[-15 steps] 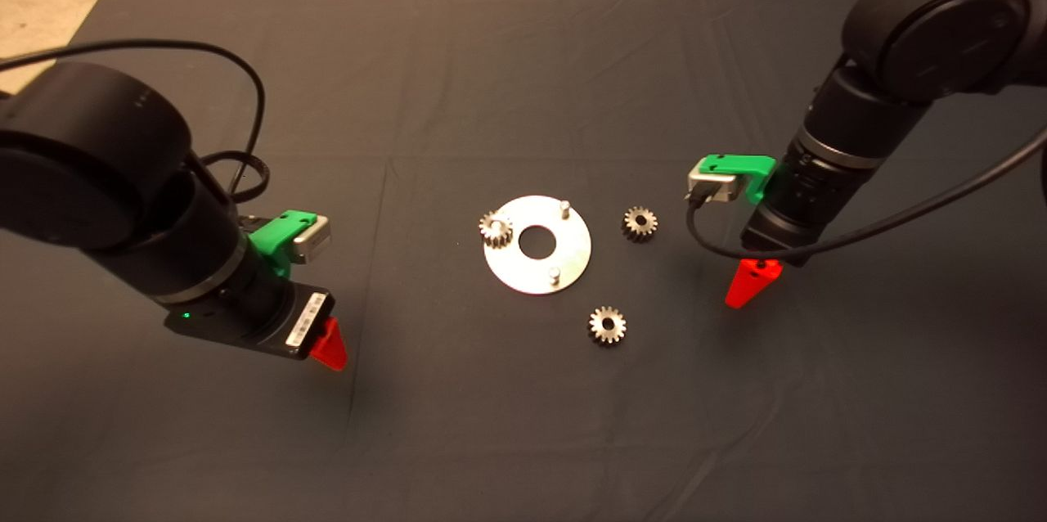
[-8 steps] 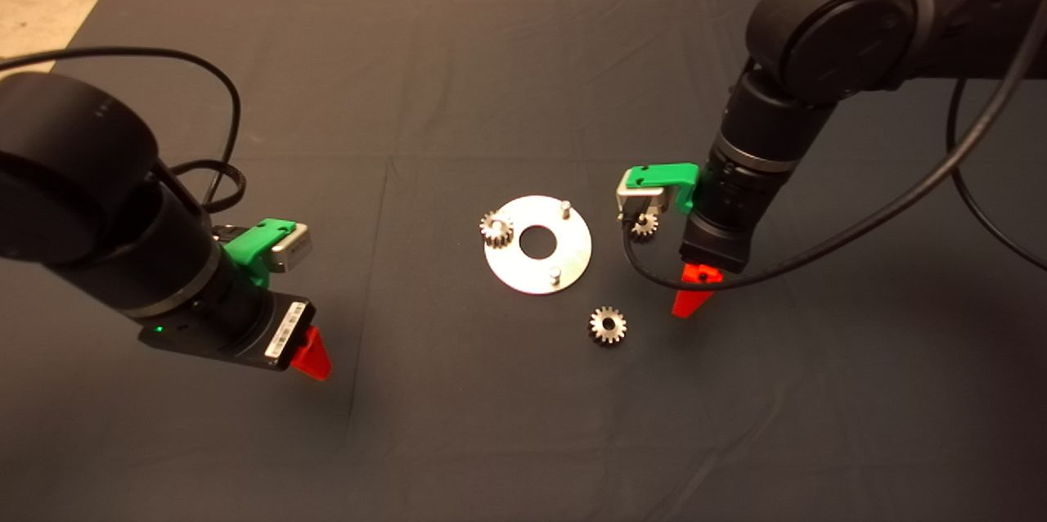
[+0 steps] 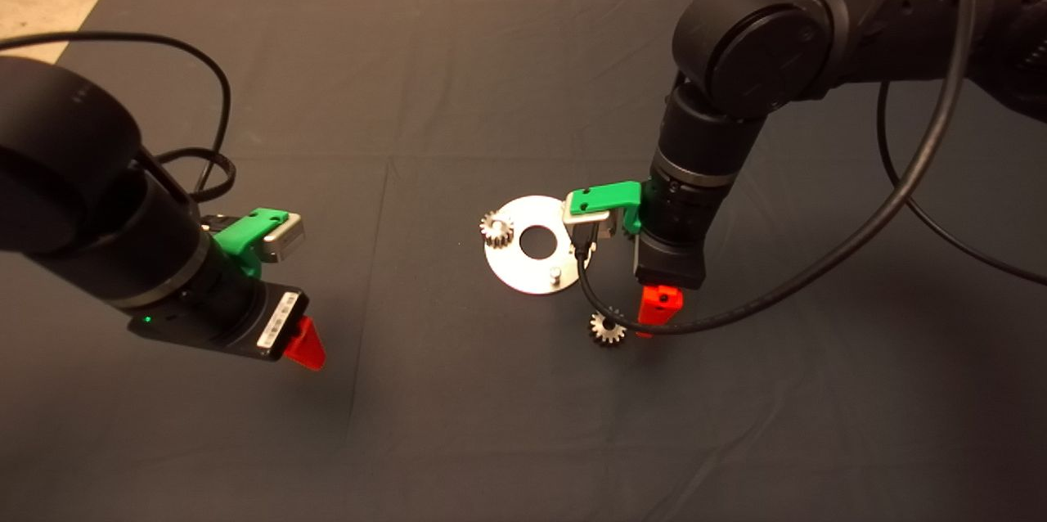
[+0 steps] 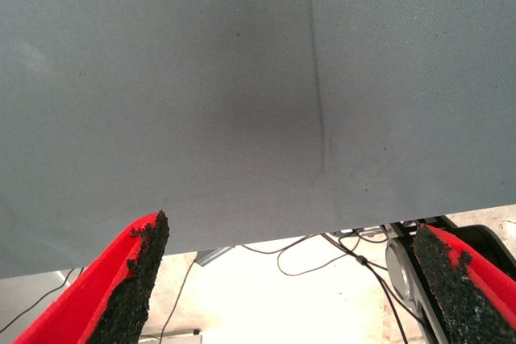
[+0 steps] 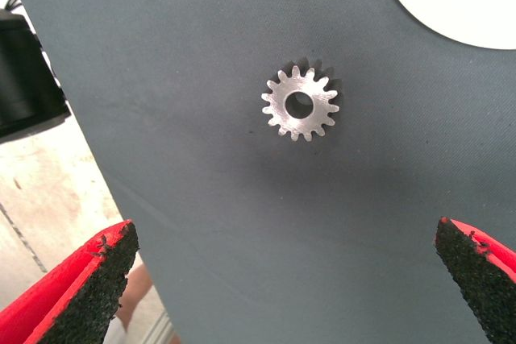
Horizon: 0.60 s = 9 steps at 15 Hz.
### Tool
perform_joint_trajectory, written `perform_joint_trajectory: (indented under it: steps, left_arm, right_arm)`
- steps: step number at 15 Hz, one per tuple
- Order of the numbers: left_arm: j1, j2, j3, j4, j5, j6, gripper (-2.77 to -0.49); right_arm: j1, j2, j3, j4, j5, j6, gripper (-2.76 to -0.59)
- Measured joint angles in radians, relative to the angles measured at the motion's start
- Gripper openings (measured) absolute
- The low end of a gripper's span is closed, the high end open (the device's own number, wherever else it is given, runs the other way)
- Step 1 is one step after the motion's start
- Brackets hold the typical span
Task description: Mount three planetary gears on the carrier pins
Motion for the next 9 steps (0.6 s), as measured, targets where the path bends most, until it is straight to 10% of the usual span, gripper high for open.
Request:
perform_joint_trajectory:
  steps: [4,9]
  left_arm:
    - [-0.003,0.0,-0.001,-0.009,0.0,0.003,-1.09]
    - [-0.008,0.0,-0.001,-0.012,0.0,0.007,-1.09]
  right_arm:
    - [0.0,0.008,0.009,-0.021,0.0,-0.018,-0.61]
    - [-0.02,0.0,0.109,-0.128,0.0,-0.01,-0.61]
